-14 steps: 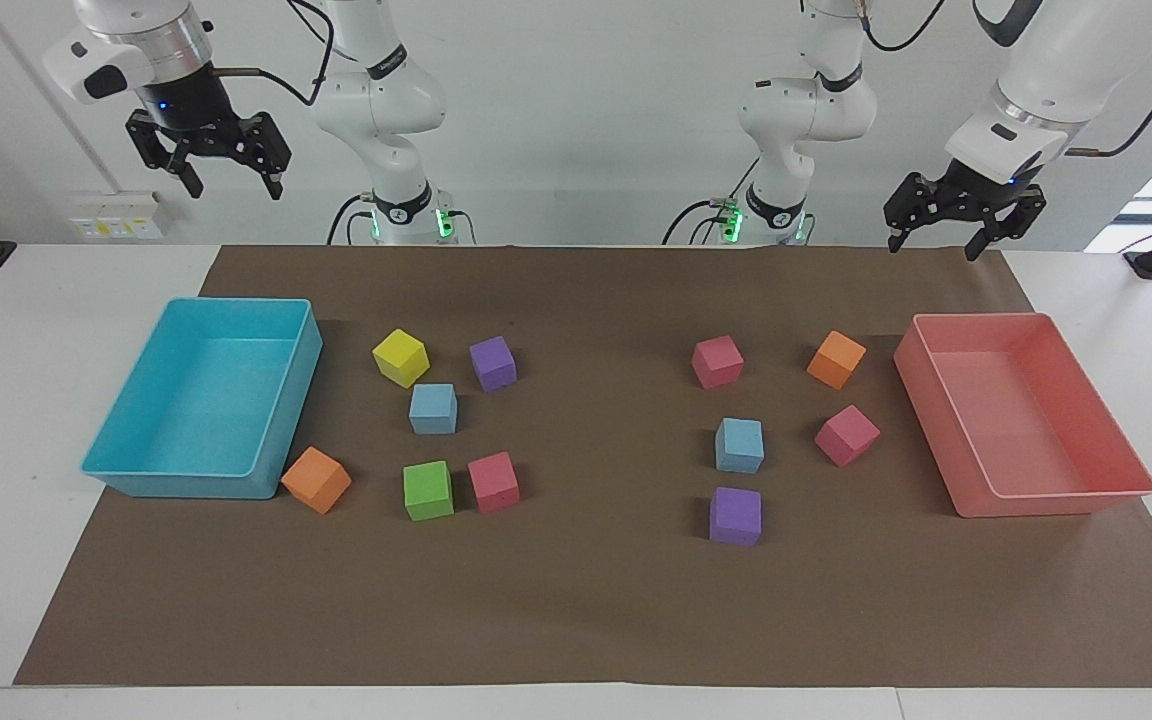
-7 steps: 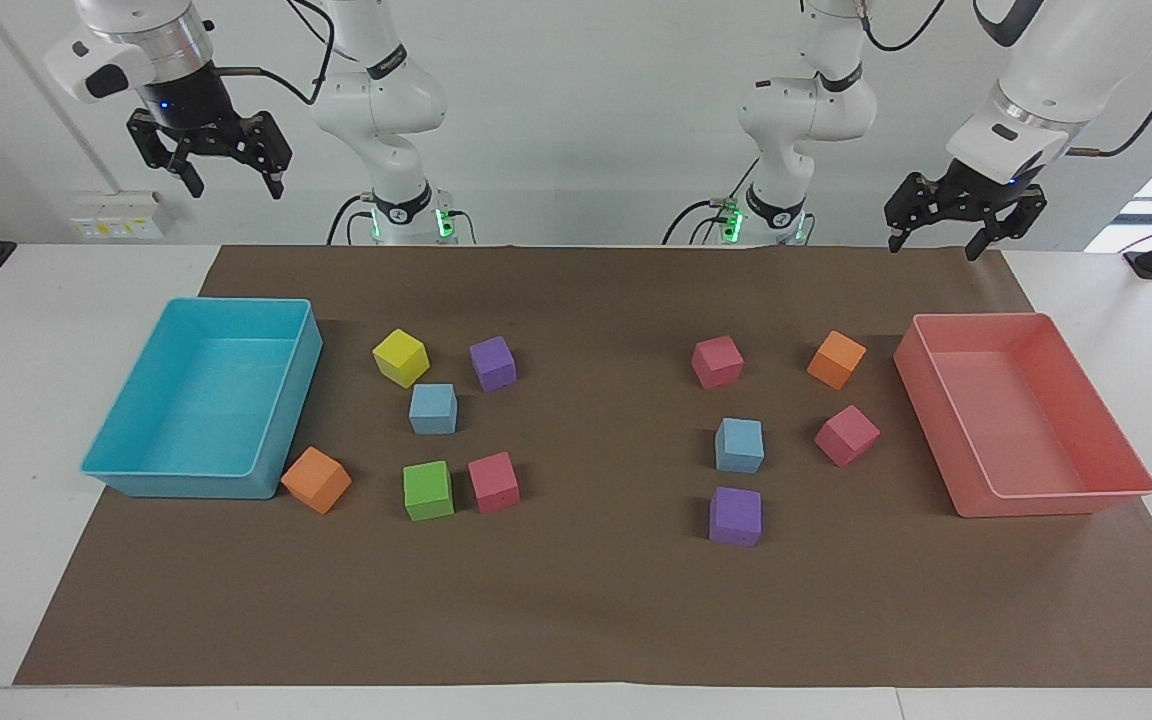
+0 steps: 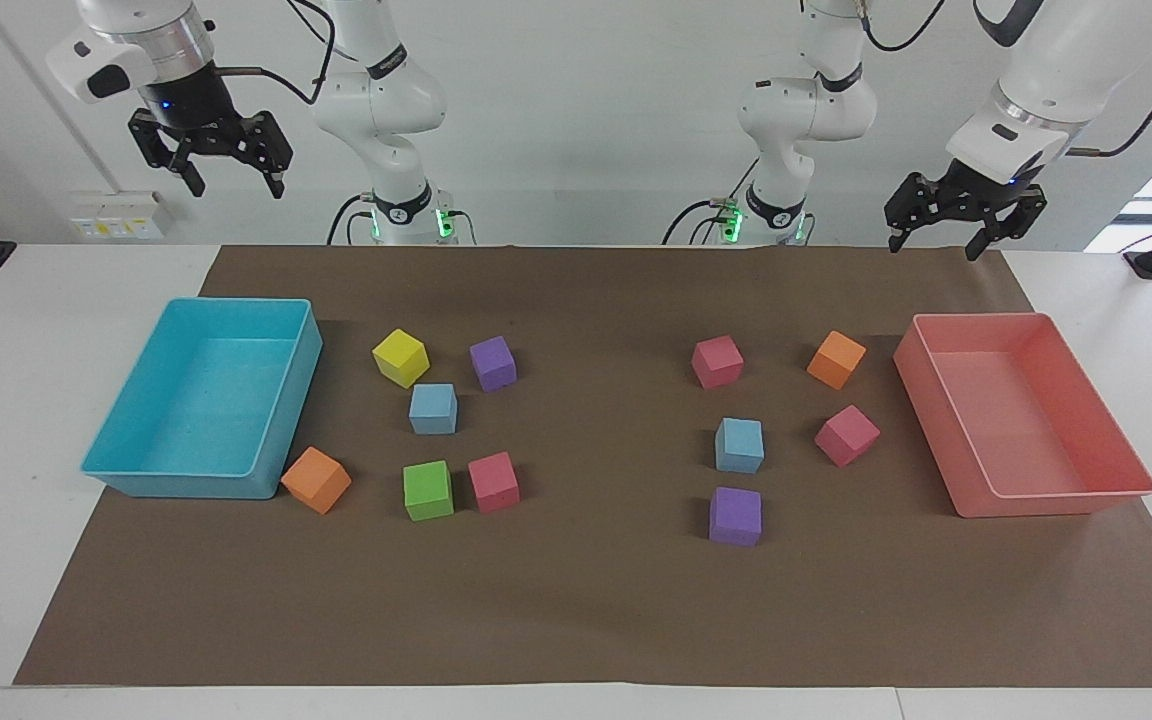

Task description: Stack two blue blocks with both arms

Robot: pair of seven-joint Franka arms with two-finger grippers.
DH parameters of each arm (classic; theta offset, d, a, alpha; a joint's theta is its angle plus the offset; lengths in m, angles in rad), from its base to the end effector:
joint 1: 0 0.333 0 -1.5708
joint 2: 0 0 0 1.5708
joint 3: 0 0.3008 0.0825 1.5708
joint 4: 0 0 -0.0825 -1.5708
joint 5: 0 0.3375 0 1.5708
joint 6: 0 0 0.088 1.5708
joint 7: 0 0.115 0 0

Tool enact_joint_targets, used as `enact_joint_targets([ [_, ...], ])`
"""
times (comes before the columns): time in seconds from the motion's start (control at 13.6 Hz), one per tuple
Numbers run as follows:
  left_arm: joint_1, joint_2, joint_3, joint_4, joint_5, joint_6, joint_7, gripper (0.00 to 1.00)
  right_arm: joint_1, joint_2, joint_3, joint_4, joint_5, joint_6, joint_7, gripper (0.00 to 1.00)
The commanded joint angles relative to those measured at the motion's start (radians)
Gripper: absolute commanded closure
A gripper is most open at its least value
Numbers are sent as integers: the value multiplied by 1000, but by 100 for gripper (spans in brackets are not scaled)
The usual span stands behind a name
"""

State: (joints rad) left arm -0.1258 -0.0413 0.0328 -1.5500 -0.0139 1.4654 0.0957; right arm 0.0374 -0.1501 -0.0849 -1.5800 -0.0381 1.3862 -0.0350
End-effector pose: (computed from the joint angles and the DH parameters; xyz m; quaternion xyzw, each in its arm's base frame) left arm 0.4825 -0.0463 0.6215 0.9952 -0.0948 -0.0216 0.0076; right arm 0.4413 -0.0295 0.6529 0.9996 -0.0087 -0.0226 0.0115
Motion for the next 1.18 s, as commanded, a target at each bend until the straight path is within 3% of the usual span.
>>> enact_joint_targets([
  [0.0,14,-11,-7,2,-1,-8,5,0,-1,-29,2,-31,3,1,-13,0],
  [1.1,14,-11,-7,2,-1,-10,5,0,-1,-34,36,-81,1,34,-8,0],
])
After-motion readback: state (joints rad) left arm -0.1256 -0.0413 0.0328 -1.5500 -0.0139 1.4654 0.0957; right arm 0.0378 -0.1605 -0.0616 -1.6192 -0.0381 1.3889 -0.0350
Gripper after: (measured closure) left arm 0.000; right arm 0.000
